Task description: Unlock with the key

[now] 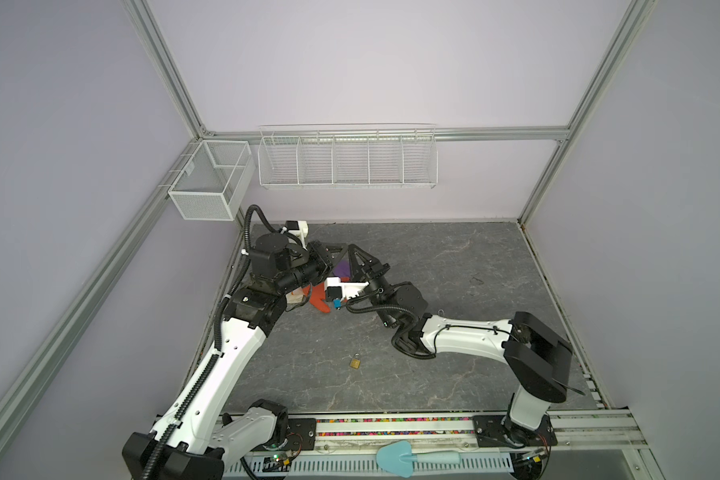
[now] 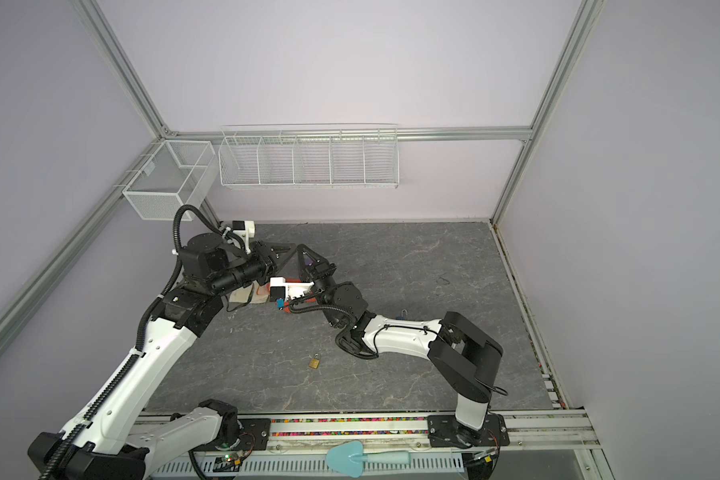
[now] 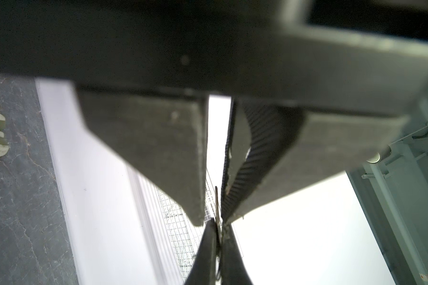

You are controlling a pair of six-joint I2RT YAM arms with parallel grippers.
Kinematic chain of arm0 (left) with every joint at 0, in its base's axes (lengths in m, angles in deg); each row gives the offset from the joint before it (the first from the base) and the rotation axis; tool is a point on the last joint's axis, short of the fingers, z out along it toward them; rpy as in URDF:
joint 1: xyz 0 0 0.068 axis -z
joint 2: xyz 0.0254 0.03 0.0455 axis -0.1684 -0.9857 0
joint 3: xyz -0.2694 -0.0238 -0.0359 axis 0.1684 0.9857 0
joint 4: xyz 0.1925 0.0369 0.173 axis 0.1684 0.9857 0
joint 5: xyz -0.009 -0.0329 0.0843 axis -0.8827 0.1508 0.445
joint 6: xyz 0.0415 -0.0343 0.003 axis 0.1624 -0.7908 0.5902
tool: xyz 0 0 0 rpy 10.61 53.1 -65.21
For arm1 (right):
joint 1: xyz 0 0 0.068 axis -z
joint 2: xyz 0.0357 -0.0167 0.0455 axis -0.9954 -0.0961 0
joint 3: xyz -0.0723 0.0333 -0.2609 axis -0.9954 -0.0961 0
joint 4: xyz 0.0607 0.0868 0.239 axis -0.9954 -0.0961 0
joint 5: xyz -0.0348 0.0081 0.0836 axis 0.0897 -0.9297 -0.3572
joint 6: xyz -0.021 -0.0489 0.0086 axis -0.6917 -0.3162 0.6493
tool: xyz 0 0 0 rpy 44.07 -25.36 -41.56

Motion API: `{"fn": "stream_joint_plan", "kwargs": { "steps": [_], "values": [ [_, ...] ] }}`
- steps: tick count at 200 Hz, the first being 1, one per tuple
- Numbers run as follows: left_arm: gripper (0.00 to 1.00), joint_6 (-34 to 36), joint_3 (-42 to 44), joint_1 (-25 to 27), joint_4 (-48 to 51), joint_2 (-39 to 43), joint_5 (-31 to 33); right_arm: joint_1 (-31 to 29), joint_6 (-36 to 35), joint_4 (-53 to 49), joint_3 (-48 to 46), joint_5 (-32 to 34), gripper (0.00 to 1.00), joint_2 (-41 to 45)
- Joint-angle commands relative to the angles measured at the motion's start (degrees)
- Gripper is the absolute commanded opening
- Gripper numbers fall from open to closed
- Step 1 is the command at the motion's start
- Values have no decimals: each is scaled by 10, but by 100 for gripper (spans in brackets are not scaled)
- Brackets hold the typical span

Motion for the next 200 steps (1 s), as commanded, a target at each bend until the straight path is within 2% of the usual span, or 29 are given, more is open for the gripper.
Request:
{"fn": "stream_joint_plan", "kwargs": {
  "steps": [1,32,51,134,177,200],
  "values": [
    [15,16,-17,-2,14,-1,24,-6,-13,9,-4,-9,6,8],
    [14,0,-15,-2,-26,-12,0,-8,-3,-15,-8,-9,6,17],
    [4,1,-15,-2,-22,-13,8,-7,-6,-11,-5,-8,6,16],
    [0,18,-10,-2,-21,-12,18,-8,7,-47,-2,-4,6,27],
    [0,87,-47,-5,-20,-31,34,-9,74,-151,-6,4,35,82],
    [0,119,-69,-5,-36,-47,32,-13,128,-232,-15,4,45,131]
  ]
}}
